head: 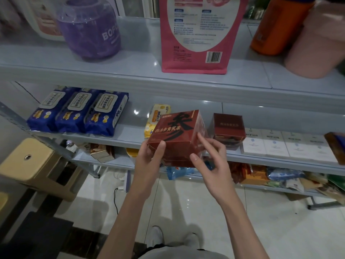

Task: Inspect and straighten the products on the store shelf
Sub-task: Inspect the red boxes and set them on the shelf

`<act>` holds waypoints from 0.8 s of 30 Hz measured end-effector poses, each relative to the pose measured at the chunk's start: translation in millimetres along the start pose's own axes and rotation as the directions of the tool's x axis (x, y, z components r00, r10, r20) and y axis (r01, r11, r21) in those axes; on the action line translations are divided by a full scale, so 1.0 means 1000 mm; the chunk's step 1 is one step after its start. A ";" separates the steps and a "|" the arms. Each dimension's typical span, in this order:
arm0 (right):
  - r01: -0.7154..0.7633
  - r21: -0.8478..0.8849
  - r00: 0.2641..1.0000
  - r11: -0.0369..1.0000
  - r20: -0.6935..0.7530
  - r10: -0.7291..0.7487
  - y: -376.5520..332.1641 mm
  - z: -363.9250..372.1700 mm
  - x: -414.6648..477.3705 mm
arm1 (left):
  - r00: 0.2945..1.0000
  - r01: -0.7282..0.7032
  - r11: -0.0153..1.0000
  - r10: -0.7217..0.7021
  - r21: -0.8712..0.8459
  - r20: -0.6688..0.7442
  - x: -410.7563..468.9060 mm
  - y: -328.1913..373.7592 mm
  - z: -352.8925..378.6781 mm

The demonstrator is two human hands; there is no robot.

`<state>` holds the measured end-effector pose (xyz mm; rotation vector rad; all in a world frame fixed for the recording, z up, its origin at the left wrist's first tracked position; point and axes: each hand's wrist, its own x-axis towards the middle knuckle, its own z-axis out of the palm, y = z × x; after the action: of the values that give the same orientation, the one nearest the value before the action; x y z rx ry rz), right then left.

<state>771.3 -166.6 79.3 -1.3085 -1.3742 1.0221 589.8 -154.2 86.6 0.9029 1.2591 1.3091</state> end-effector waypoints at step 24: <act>-0.251 0.301 0.944 0.920 -0.133 0.301 -0.001 0.001 0.004 | 0.993 0.086 0.996 -0.086 0.003 0.081 -0.001 0.015 0.001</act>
<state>770.4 -162.9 80.6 -1.3648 -0.8871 1.2103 588.6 -153.7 101.2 0.8832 1.2215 1.1940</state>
